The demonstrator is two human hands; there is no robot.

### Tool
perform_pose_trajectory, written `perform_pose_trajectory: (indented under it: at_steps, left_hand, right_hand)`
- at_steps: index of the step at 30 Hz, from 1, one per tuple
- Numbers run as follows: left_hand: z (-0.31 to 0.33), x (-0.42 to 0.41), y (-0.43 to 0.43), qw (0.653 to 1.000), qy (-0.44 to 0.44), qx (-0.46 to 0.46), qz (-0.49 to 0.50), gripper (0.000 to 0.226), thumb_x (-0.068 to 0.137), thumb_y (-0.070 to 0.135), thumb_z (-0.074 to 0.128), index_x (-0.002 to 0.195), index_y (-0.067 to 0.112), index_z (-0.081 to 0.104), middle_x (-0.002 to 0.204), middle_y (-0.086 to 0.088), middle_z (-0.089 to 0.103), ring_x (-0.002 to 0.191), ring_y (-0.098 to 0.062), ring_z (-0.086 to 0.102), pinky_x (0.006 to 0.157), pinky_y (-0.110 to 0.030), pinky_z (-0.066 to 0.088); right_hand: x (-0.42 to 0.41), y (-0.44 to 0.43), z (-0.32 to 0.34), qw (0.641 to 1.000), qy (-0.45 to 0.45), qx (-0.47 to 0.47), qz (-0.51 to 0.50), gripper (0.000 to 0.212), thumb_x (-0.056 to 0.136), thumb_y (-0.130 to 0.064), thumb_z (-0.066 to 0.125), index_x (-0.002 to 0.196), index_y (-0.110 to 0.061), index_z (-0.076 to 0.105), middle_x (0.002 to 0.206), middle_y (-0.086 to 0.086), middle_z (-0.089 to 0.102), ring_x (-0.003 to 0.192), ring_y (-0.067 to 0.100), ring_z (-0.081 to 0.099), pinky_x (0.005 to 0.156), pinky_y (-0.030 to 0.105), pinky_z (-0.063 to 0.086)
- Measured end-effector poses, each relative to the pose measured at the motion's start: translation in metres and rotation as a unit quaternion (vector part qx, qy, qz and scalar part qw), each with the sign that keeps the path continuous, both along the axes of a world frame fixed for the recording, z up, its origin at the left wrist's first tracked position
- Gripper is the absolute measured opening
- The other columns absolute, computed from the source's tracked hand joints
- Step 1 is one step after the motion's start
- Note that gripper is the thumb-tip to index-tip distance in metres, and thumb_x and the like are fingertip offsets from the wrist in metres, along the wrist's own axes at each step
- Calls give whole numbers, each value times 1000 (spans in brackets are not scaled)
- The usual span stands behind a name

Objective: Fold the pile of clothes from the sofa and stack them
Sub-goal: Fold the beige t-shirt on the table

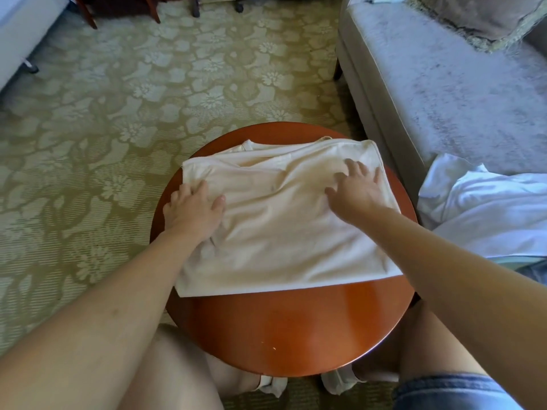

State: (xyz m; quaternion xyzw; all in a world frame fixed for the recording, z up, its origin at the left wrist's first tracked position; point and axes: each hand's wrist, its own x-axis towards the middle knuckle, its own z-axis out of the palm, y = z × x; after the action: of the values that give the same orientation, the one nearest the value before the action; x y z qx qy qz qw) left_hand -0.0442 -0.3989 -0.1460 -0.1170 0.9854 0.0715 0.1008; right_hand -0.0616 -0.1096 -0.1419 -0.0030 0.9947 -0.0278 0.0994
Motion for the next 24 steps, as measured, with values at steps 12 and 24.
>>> perform_pose_trajectory:
  at_steps: [12,24]
  left_hand:
    - [4,-79,30,980,94,111,-136,36,94,15,55,129,19,60,134,-1,54,123,-22,50,98,-34,43]
    - [-2,-72,29,973,159,138,91,64,92,32,58,149,22,28,154,-8,24,139,-30,28,110,-43,31]
  right_hand:
    - [-80,-45,9,987,63,-130,68,44,94,-5,45,137,-13,52,135,9,51,122,31,48,100,37,43]
    - [-58,-38,1,974,121,-183,-57,56,100,-18,39,152,-9,19,159,11,15,139,28,31,114,41,28]
